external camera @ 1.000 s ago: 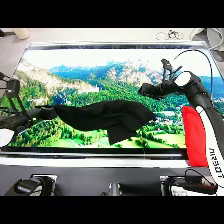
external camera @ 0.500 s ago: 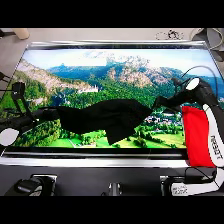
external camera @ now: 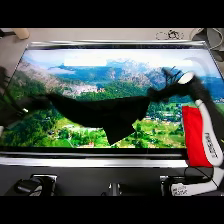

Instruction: Fold the shirts.

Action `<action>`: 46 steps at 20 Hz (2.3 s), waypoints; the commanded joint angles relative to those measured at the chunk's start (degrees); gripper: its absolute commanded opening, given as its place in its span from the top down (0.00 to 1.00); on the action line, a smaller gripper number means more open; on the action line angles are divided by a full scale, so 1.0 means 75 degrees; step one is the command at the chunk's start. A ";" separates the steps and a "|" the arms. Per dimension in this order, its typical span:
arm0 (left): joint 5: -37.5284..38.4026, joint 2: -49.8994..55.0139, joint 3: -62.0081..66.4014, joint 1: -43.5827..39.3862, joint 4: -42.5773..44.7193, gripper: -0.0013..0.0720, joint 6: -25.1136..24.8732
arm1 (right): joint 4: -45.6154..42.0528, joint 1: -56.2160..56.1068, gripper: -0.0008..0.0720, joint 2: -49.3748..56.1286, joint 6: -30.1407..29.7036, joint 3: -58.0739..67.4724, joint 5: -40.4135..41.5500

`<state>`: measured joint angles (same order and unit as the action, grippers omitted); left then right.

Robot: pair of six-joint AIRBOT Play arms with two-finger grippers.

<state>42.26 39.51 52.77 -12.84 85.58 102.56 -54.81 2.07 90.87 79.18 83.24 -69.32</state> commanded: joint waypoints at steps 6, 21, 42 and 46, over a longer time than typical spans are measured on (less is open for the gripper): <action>-0.0035 -0.0050 0.6796 0.1915 0.0874 0.94 -0.0076 | -0.2084 0.0629 0.97 -0.5584 0.0393 0.1891 0.0475; 0.1201 0.2547 0.3914 0.2267 -0.0102 0.94 -0.1364 | -0.2136 0.0592 0.97 -0.6169 0.1495 -0.5560 -0.0417; 0.0889 0.4092 -0.2559 -0.1201 -0.5968 0.17 -0.1134 | -0.0985 0.0595 0.96 -0.5528 0.1207 -0.7178 0.1096; -0.0711 0.4415 -0.2838 -0.2783 -0.7309 0.17 -0.1134 | -0.0988 0.0595 0.96 -0.5528 0.1204 -0.7178 0.0740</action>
<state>47.42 71.75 35.03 -25.69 40.18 93.86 -62.19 6.57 49.36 88.23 29.43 -61.82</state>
